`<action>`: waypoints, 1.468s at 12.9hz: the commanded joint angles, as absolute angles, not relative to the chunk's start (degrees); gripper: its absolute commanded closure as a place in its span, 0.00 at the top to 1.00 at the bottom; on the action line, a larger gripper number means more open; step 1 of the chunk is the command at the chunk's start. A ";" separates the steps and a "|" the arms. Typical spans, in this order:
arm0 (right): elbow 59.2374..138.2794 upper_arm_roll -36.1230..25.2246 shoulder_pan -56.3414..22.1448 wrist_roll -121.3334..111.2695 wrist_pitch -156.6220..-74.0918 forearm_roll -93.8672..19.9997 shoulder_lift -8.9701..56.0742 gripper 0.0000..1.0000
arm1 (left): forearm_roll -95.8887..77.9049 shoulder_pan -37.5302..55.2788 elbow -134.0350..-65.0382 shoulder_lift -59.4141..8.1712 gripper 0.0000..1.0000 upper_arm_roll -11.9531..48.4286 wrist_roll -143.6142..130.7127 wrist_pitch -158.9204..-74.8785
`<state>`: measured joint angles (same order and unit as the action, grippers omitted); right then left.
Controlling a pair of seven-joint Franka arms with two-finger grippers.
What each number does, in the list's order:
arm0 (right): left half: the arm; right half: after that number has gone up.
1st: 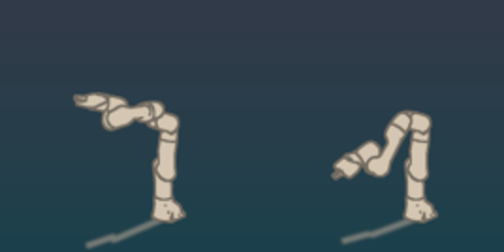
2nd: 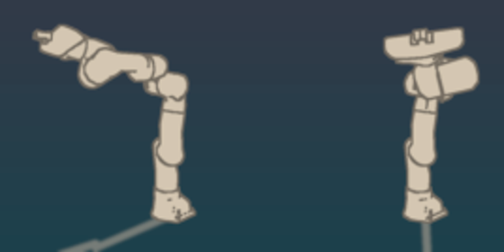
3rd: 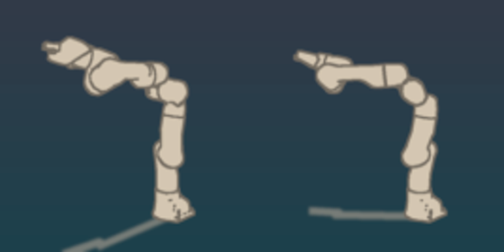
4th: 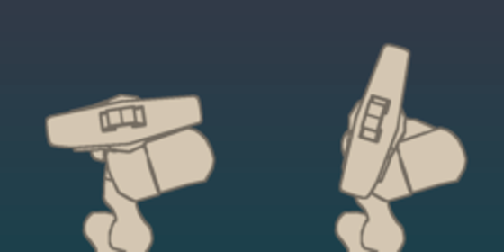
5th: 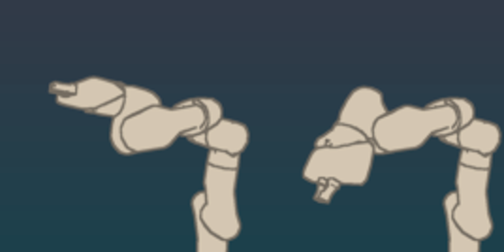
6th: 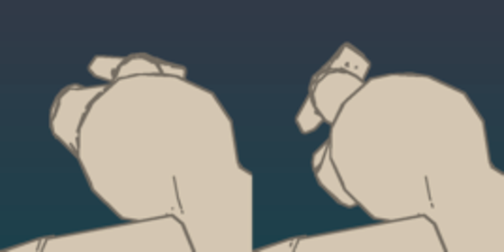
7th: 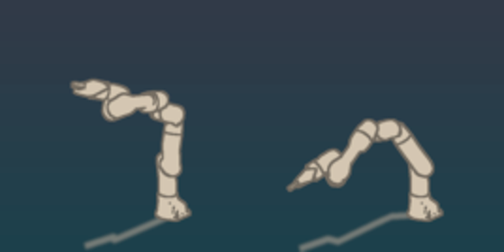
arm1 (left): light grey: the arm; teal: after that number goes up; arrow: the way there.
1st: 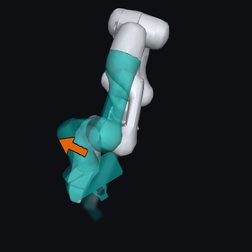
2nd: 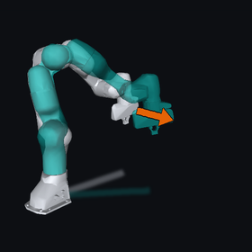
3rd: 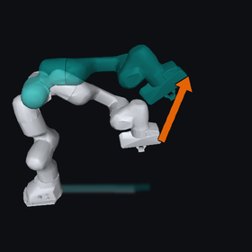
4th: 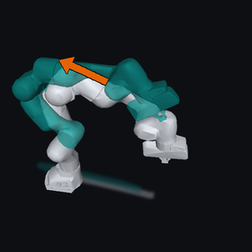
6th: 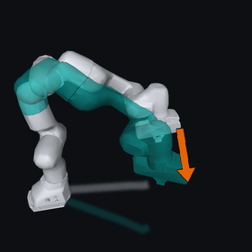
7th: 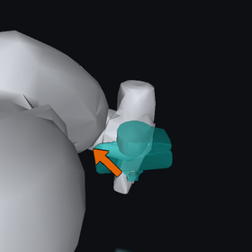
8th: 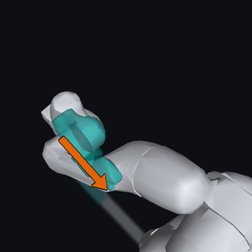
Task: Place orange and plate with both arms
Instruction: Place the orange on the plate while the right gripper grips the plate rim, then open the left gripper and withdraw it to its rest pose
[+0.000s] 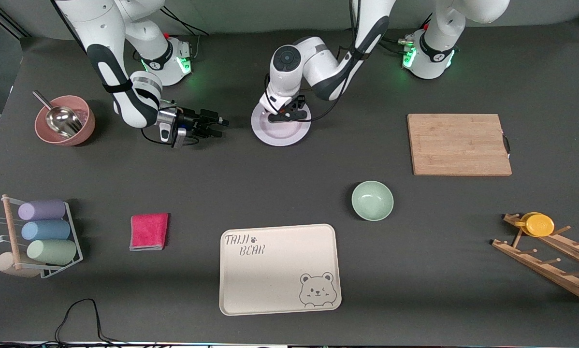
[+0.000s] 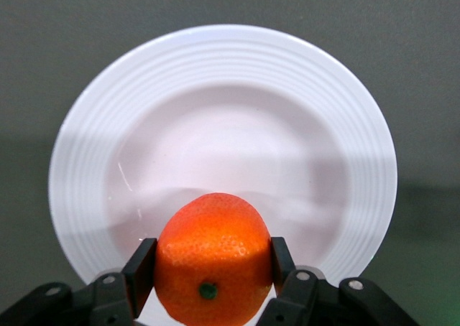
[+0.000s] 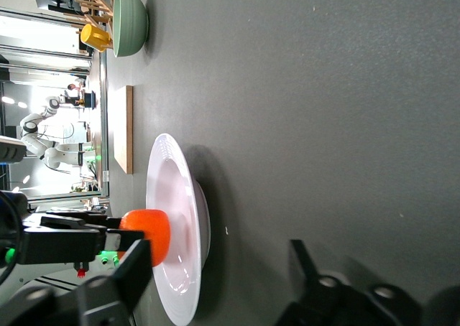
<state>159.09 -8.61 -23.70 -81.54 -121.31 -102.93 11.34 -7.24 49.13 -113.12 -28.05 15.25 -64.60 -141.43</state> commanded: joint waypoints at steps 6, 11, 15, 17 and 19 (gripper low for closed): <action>160.84 -8.79 -23.64 -86.56 -117.60 -104.94 12.56 0.43 | -4.84 51.33 -110.65 -30.41 1.00 13.97 -69.07 -140.19; 160.84 -8.70 -22.68 -91.22 -112.24 -104.94 15.99 0.43 | -4.66 41.86 -110.21 -20.33 1.00 13.36 -62.44 -130.01; 160.66 -7.92 -22.76 -93.86 -109.25 -107.30 18.81 0.43 | -3.96 30.08 -110.04 -11.89 1.00 12.84 -53.36 -121.57; 160.49 -5.29 -22.76 -96.67 -109.25 -111.16 20.30 0.43 | -0.28 24.02 -107.07 -9.59 1.00 12.31 -50.03 -114.91; 160.31 -1.95 -22.76 -98.34 -109.25 -115.90 21.53 0.43 | 0.96 18.31 -101.37 -9.58 1.00 12.22 -44.85 -107.44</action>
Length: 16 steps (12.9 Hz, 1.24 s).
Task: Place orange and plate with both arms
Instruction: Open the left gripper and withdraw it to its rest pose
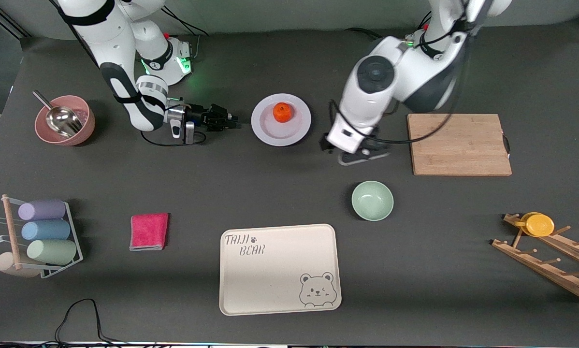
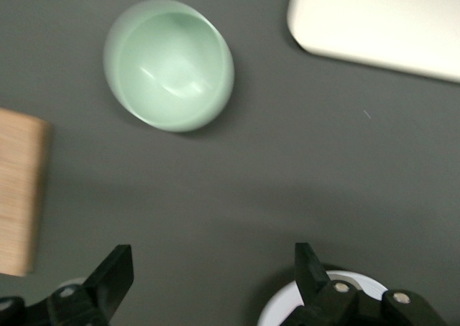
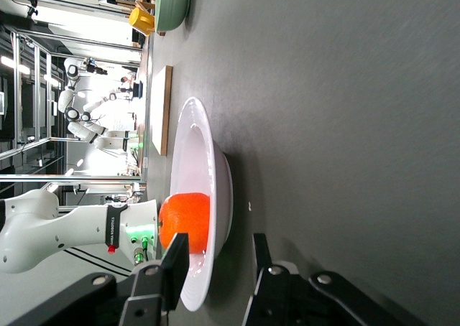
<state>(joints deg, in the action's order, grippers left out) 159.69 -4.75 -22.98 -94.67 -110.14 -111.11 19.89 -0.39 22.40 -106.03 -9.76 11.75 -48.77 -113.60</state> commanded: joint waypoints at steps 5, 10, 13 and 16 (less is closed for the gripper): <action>159.61 3.43 -22.85 -101.15 -109.42 -123.48 22.94 0.43 | 2.54 2.68 -96.94 -6.69 1.00 11.95 -29.05 -99.07; 158.21 8.43 -22.94 -101.60 -109.86 -129.63 23.82 0.43 | 1.41 -1.23 -100.36 0.42 1.00 2.65 -9.17 -96.94; 158.12 9.05 -22.94 -103.17 -109.95 -130.25 23.91 0.26 | 1.41 -1.14 -107.20 7.36 1.00 0.88 -5.19 -97.64; 158.03 9.05 -22.85 -104.06 -109.95 -130.25 23.91 0.00 | 1.32 -1.05 -108.63 9.23 1.00 0.26 -3.08 -97.03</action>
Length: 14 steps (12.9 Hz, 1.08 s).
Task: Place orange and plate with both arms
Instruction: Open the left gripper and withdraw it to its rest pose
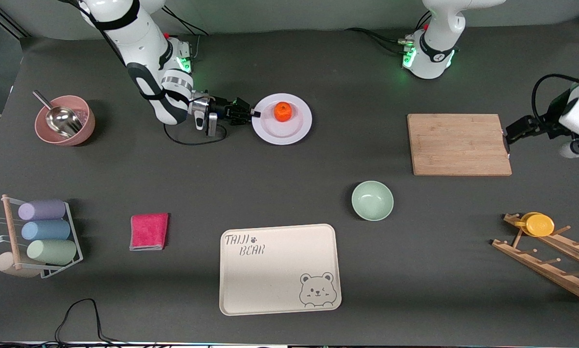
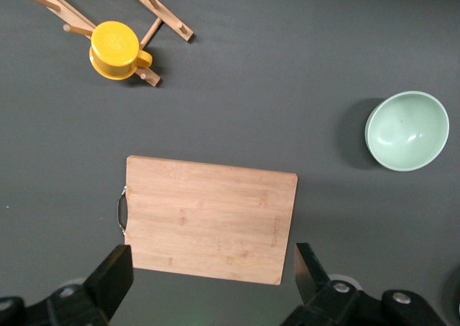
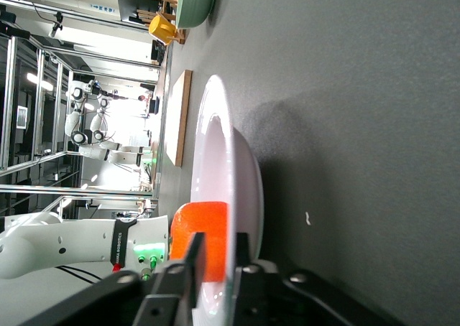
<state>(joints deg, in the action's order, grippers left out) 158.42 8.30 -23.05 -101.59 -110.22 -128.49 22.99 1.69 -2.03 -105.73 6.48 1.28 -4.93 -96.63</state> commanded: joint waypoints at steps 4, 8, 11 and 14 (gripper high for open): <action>158.03 9.05 -21.72 -103.45 -109.25 -130.34 23.47 0.00 | 1.32 -1.75 -111.79 12.13 1.00 -0.09 0.34 -97.12; 158.12 8.97 -19.42 -91.27 -107.58 -129.29 16.38 0.00 | 1.32 -1.85 -111.71 12.04 1.00 -0.35 0.44 -96.77; 158.12 8.97 -18.20 -80.63 -107.67 -125.97 9.78 0.00 | 1.32 -1.76 -111.80 12.13 1.00 -0.44 0.53 -95.89; 158.12 8.88 -15.91 -71.22 -107.84 -121.30 3.53 0.00 | 1.32 -1.67 -111.88 12.04 1.00 -0.44 0.53 -96.50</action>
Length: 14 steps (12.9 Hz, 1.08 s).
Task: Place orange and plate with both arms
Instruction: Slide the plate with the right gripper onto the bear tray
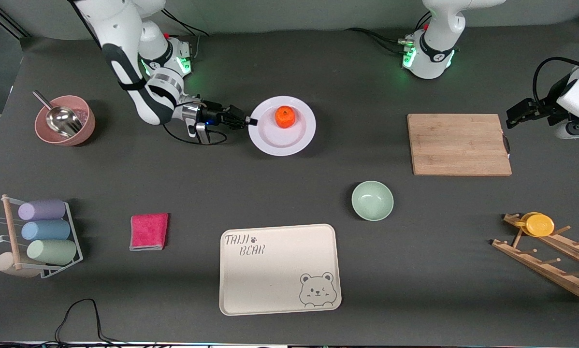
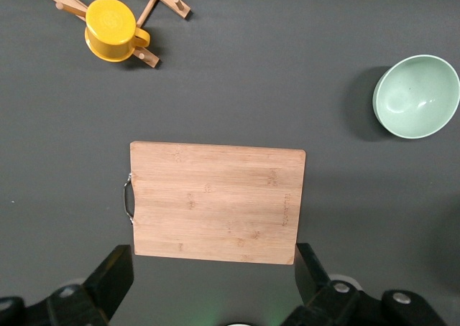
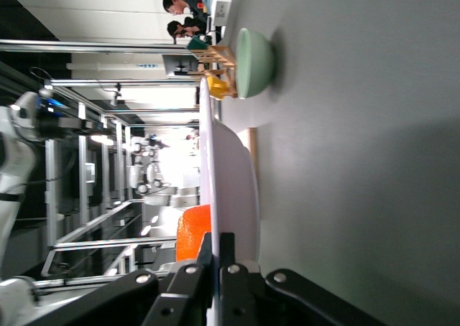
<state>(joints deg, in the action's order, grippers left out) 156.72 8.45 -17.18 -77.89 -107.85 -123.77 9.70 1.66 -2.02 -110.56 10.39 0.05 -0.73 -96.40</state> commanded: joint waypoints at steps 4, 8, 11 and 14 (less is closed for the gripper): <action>149.80 8.79 -13.55 -69.18 -112.92 -116.21 6.83 0.00 | 0.18 -1.76 -112.76 11.78 1.00 -0.44 1.84 -98.87; 131.62 8.18 -11.87 -56.54 -118.65 -106.19 15.27 0.00 | 0.18 -1.93 -112.85 11.95 1.00 -0.44 1.93 -98.35; 117.65 5.54 -11.87 -50.91 -118.65 -101.88 24.93 0.00 | 0.26 -2.46 -113.20 11.78 1.00 -0.26 2.72 -99.40; 104.02 4.14 -11.51 -45.90 -118.65 -98.36 34.16 0.00 | 0.18 -2.37 -112.85 11.69 1.00 -0.26 2.64 -100.98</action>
